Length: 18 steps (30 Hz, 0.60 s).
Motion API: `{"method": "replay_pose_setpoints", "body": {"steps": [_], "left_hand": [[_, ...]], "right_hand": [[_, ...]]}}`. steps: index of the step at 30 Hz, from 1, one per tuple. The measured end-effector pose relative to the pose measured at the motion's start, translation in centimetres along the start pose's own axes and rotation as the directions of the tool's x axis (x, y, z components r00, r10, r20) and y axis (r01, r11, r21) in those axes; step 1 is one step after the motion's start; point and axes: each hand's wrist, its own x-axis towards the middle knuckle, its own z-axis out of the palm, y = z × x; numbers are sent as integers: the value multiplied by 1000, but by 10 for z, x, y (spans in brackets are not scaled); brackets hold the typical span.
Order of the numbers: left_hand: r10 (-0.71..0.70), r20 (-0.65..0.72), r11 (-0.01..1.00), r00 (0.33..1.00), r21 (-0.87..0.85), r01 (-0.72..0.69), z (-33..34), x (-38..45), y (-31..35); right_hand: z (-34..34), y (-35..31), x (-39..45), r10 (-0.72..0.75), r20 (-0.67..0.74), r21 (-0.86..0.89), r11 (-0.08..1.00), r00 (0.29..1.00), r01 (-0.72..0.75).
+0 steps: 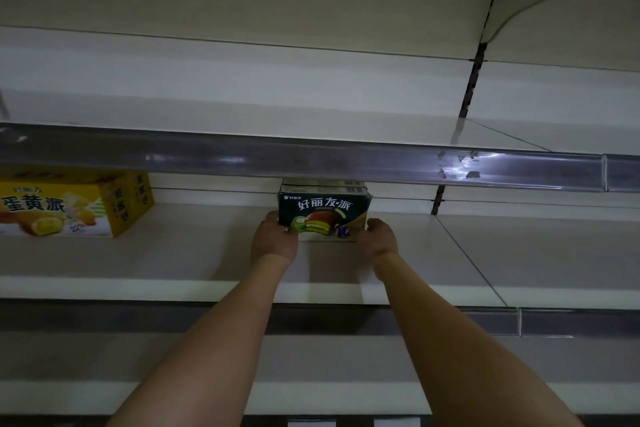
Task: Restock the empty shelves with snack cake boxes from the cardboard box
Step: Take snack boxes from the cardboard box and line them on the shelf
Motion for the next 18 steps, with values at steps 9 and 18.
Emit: {"method": "replay_pose_setpoints", "body": {"steps": [9,18], "left_hand": [[-111,41,987,993,121,105,-14,-18,10],[-76,84,971,994,233,55,-3,-72,26]], "right_hand": [[-19,3,-30,72,59,-99,993,996,-66],[-58,27,-85,-20,117,-341,938,993,59]]}}
